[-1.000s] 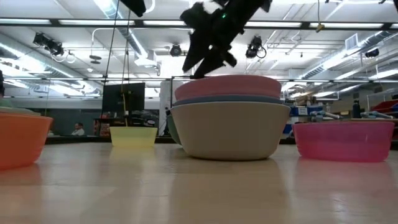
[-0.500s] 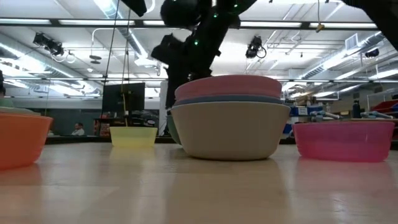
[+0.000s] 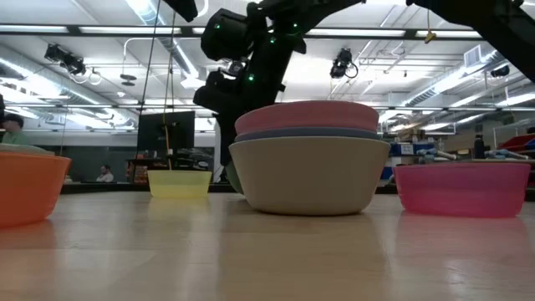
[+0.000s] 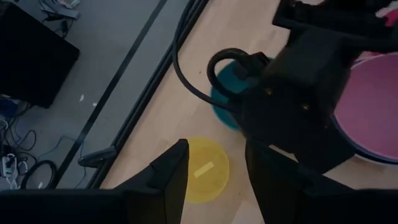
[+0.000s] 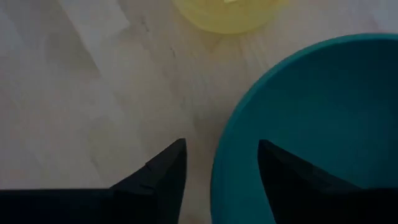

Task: Nest bowls inside each other
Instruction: Stack the green bowl on top of the pink bowl

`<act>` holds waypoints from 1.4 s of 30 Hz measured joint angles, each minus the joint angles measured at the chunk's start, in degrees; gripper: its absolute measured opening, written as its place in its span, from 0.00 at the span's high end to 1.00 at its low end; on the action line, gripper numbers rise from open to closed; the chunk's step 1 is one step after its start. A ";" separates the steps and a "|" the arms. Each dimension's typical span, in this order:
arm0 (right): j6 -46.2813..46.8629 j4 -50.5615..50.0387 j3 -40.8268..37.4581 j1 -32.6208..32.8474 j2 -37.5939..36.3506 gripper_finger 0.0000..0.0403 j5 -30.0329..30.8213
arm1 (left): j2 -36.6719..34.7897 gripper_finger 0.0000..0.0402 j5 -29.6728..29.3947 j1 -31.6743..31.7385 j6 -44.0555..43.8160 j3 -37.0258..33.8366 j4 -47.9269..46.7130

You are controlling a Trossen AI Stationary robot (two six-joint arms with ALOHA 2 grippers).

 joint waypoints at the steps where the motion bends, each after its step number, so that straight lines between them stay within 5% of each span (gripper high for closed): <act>1: 0.02 -0.10 0.02 -0.29 -0.03 0.60 -0.04 | 0.00 0.58 0.00 0.01 0.00 0.00 0.08; 8: -0.35 -1.25 0.05 -2.21 -0.52 0.96 -5.90 | 0.00 0.58 -0.07 0.02 0.00 0.00 0.08; 16: -2.96 -4.25 0.06 -2.34 -2.05 0.99 -1.70 | 0.00 0.58 -0.19 0.02 0.00 0.00 -0.04; 24: -5.12 -13.75 -0.02 -1.03 -11.78 1.00 1.74 | 0.00 0.58 -5.05 0.00 -0.55 0.00 0.24; 33: -0.06 -20.52 -0.01 10.65 -20.44 1.00 -3.32 | 0.00 0.58 -6.37 0.00 -0.86 0.00 0.65; 42: 8.32 -18.74 0.04 21.88 -18.58 1.00 -1.13 | 0.00 0.58 -7.24 0.00 -0.66 0.00 1.25</act>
